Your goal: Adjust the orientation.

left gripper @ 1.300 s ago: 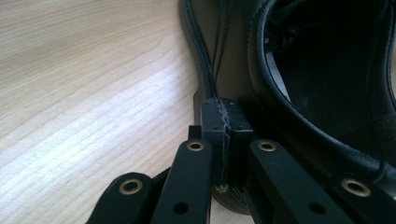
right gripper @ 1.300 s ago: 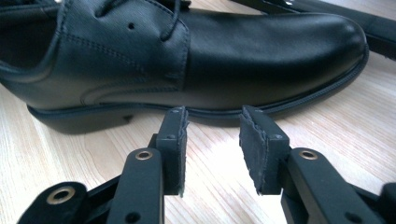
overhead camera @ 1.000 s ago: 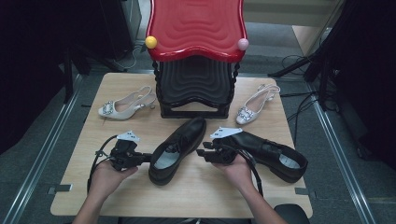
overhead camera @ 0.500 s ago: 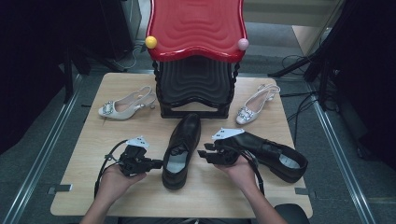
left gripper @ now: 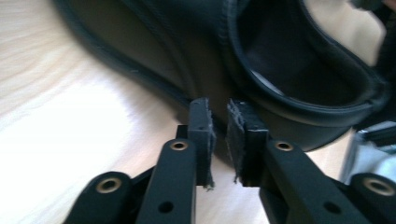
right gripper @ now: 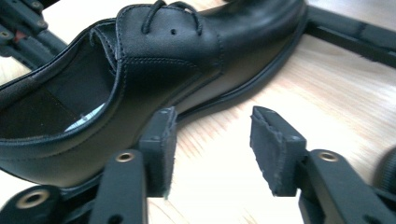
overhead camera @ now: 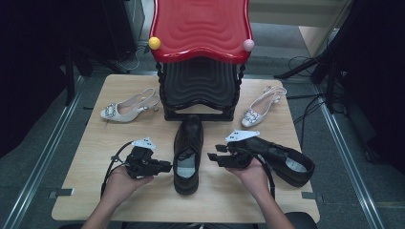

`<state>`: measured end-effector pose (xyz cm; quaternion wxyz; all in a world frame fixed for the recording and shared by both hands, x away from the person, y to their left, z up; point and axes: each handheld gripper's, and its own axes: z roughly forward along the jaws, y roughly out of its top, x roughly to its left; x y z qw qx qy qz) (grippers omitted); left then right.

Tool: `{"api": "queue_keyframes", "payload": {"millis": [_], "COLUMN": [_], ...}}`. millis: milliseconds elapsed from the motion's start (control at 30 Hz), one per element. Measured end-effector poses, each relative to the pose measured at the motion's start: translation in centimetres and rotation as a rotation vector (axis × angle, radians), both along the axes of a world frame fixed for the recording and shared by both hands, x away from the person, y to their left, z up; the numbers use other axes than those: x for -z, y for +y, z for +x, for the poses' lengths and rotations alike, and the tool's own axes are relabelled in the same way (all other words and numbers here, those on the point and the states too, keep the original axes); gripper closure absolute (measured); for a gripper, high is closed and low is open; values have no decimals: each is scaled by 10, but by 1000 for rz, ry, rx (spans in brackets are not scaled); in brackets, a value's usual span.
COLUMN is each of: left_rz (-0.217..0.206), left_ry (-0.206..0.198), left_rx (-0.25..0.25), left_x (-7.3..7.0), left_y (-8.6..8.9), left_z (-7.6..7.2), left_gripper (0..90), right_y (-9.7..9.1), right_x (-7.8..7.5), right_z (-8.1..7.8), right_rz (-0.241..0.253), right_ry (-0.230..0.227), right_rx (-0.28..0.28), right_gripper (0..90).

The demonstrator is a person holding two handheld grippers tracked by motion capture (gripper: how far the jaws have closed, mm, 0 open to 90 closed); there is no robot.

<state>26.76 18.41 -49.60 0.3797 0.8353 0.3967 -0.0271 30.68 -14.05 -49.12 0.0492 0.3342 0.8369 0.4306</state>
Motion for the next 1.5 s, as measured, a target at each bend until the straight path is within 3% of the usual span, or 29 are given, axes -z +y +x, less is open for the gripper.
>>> {"api": "queue_keyframes", "payload": {"millis": [100,233,367,533,700,833,900,1000,1167,1500], "left_rz": [1,23,-1,-16,17,-10,7,33,25,7], "left_ry": [26,18,24,25,-1,-2,4,-22,-13,-3], "left_rx": [-15,-32,-54,-52,-47,-59,-49,-41,-37,-45], "left_x": [1,3,4,3,1,6,6,3,3,5], "left_y": [3,5,8,9,6,5,3,0,0,0], "left_z": [5,12,19,26,32,39,42,44,50,55], "left_gripper": [651,497,459,452,449,445,448,453,453,458], "right_y": [-8,-19,-28,-40,-52,-61,-67,-72,-82,-109], "right_x": [-4,-10,-10,-11,-14,-12,-13,-15,-16,-25], "right_z": [-3,-7,-9,-12,-18,-20,-23,-25,-28,-34], "right_rz": [-1,4,-16,-15,-44,-62,-65,-62,-84,-49], "right_ry": [-18,-37,-38,-19,-28,-12,-2,-3,-20,-27], "right_rx": [12,20,3,27,60,75,97,113,137,186], "right_gripper": [482,452,428,432,432,430,430,432,434,442]}}
